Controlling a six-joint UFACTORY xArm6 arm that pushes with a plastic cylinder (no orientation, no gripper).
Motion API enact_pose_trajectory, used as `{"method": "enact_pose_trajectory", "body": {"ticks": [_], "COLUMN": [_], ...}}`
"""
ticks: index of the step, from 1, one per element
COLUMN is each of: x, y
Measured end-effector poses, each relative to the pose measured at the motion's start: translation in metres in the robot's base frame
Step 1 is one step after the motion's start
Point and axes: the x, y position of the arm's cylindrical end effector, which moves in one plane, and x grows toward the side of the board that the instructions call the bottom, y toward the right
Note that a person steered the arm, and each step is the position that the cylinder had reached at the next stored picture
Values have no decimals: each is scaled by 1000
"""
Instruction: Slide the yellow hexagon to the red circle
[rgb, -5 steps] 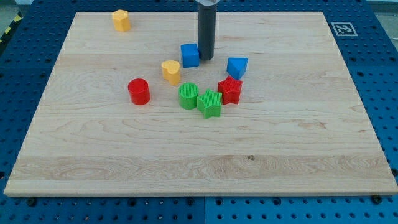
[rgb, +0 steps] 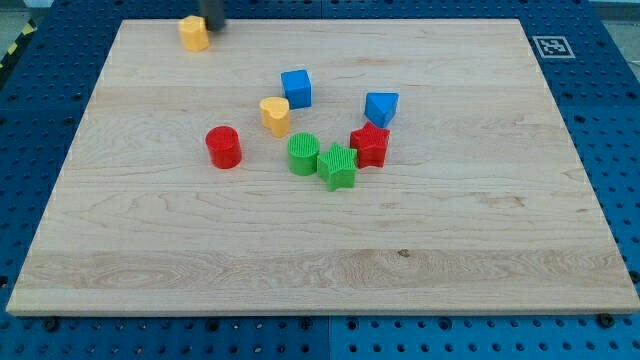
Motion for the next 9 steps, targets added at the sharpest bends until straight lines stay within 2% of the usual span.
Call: {"method": "enact_pose_trajectory", "body": {"ticks": [3, 4, 9], "x": [13, 20, 94], "y": [-15, -2, -11]}}
